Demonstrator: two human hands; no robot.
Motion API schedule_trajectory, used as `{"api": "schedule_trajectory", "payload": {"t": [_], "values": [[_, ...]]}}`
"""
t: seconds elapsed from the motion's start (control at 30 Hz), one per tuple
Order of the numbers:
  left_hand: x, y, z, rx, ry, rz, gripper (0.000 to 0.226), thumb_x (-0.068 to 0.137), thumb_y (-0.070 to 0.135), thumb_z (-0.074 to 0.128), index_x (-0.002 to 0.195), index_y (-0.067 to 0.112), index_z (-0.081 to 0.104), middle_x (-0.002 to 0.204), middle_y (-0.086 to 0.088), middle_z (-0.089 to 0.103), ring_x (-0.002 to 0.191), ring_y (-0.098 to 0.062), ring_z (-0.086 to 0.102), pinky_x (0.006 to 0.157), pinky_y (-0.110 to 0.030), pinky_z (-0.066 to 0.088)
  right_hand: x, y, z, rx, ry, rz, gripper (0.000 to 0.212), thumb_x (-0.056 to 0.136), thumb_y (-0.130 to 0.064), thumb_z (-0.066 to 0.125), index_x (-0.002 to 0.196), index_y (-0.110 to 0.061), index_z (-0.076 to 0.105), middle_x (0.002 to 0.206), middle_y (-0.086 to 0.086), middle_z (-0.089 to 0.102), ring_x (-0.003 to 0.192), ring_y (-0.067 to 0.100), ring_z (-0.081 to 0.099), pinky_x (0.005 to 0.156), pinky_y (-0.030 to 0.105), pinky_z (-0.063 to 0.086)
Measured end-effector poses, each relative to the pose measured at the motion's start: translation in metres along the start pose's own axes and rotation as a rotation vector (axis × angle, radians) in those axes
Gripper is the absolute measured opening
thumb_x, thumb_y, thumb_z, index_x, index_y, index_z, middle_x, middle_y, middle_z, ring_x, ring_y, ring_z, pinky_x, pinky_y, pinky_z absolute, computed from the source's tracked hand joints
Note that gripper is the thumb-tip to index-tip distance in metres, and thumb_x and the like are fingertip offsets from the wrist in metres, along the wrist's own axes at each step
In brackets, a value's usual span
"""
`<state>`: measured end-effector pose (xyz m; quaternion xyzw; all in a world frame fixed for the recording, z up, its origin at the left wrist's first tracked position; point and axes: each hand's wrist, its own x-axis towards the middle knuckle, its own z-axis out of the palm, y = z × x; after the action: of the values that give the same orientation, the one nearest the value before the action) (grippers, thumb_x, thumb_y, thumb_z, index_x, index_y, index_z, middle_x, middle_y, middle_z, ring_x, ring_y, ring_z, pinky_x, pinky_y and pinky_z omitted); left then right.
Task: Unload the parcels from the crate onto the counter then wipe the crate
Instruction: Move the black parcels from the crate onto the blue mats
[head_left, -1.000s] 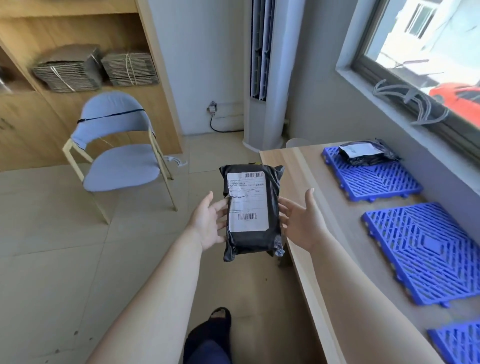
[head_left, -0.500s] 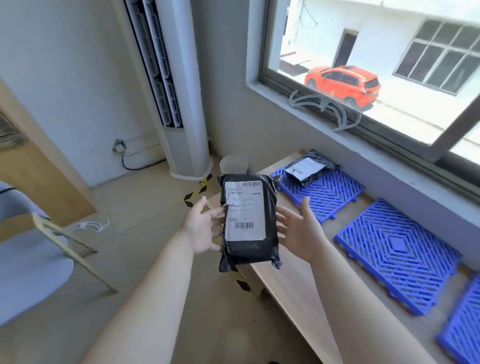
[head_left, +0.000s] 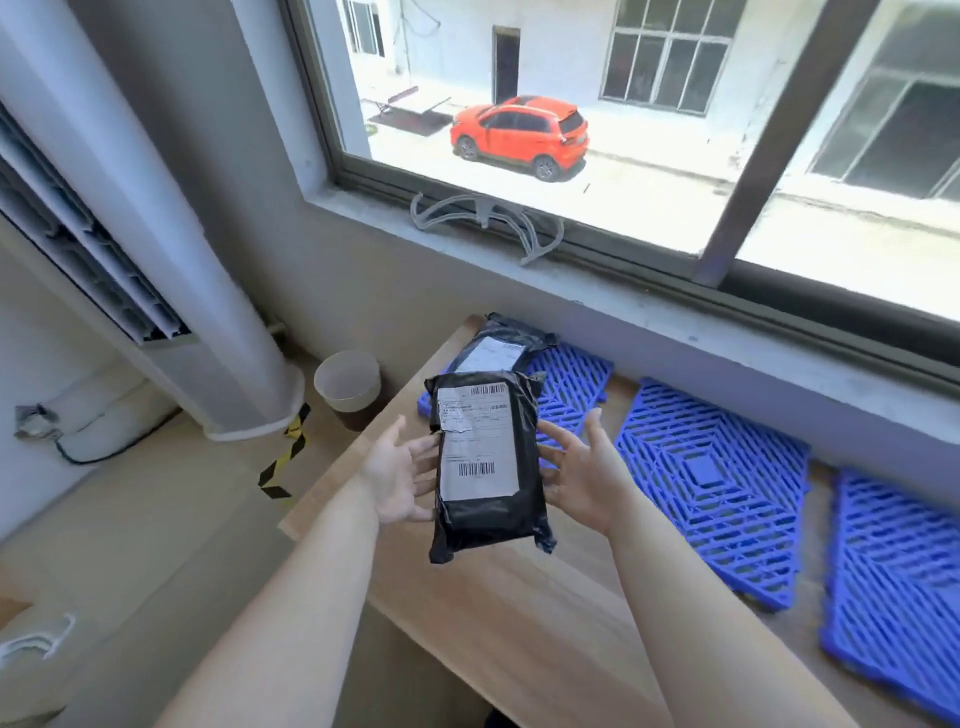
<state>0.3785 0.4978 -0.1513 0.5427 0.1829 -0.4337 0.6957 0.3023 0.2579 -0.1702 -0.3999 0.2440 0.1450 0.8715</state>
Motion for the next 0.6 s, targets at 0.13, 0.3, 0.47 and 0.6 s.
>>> {"api": "schedule_trajectory", "payload": {"t": [0.13,0.3,0.47,0.6], "values": [[0.039,0.024,0.019,0.044,-0.018,-0.061,0.068,0.097,0.068,0.024,0.122,0.019,0.064,0.130,-0.005,0.060,0.123,-0.024,0.052,0.102,-0.056,0.033,0.023,-0.018,-0.016,0.028,0.084,-0.010,0.084,0.088,-0.079,0.020,0.139,-0.020,0.052,0.123,0.008,0.063,0.093,0.025,0.065,0.069,0.038,0.050],[0.104,0.061,0.042,0.151,-0.094,-0.143,0.066,0.099,0.066,0.020,0.134,0.026,0.058,0.131,-0.004,0.060,0.119,-0.022,0.053,0.100,-0.051,0.035,0.051,-0.037,-0.038,0.125,0.205,-0.071,0.083,0.090,-0.078,0.017,0.141,-0.021,0.049,0.125,0.008,0.060,0.100,0.026,0.059,0.071,0.036,0.051],[0.160,0.107,0.070,0.309,-0.197,-0.219,0.065,0.100,0.065,0.016,0.138,0.028,0.054,0.127,-0.001,0.061,0.116,-0.021,0.054,0.091,-0.050,0.042,0.082,-0.058,-0.047,0.202,0.345,-0.141,0.085,0.089,-0.079,0.018,0.147,-0.023,0.042,0.143,0.003,0.054,0.121,0.026,0.056,0.080,0.041,0.049],[0.205,0.139,0.089,0.405,-0.210,-0.267,0.065,0.100,0.066,0.018,0.139,0.026,0.053,0.121,-0.002,0.062,0.109,-0.023,0.055,0.099,-0.053,0.035,0.109,-0.075,-0.048,0.227,0.441,-0.161,0.084,0.090,-0.078,0.017,0.149,-0.022,0.038,0.141,0.004,0.055,0.124,0.026,0.055,0.084,0.043,0.049]]}}
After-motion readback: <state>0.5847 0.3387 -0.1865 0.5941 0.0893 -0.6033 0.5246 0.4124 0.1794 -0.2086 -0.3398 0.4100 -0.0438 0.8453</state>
